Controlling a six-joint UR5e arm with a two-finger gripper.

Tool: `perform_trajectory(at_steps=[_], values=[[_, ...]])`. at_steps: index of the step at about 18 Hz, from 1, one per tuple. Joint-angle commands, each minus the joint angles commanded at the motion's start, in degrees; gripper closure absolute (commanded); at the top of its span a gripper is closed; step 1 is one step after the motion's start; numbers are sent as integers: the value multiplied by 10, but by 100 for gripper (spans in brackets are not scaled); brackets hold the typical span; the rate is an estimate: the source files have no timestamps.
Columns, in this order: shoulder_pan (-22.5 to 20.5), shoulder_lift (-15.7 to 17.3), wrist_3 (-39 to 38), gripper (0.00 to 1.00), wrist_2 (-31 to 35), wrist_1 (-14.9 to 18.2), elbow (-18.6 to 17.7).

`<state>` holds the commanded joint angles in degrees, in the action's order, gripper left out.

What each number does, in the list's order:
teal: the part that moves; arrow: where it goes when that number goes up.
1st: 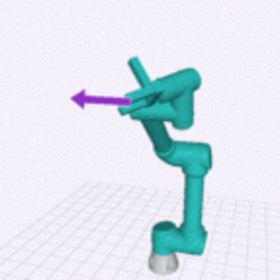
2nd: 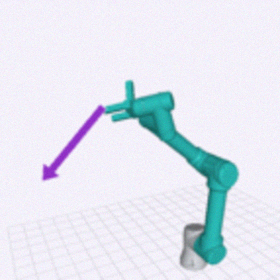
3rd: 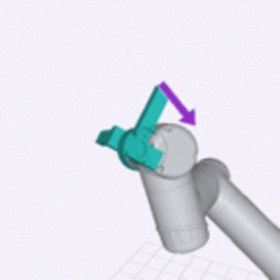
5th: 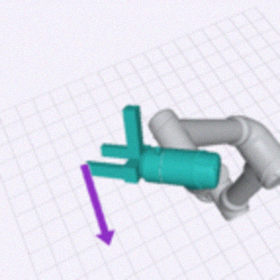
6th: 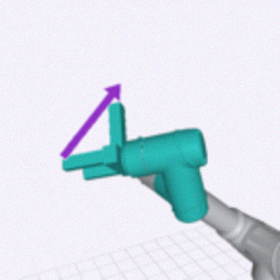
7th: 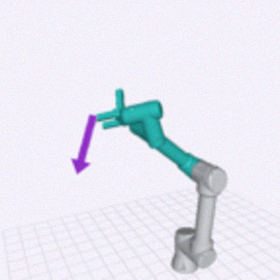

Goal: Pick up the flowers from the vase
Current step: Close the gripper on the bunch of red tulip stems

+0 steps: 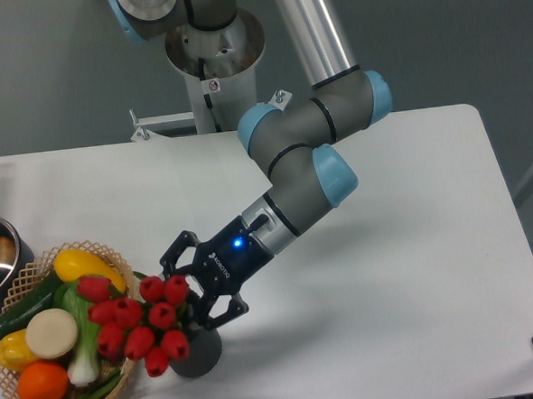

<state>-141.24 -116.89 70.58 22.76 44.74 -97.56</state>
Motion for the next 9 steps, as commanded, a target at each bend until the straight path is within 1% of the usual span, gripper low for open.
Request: perform_trajectory(at_steps=[3, 7, 9], values=[[-11, 9, -3, 100, 0, 1, -1], [-24, 17, -39, 100, -1, 0, 10], [-27, 28, -55, 100, -2, 0, 13]])
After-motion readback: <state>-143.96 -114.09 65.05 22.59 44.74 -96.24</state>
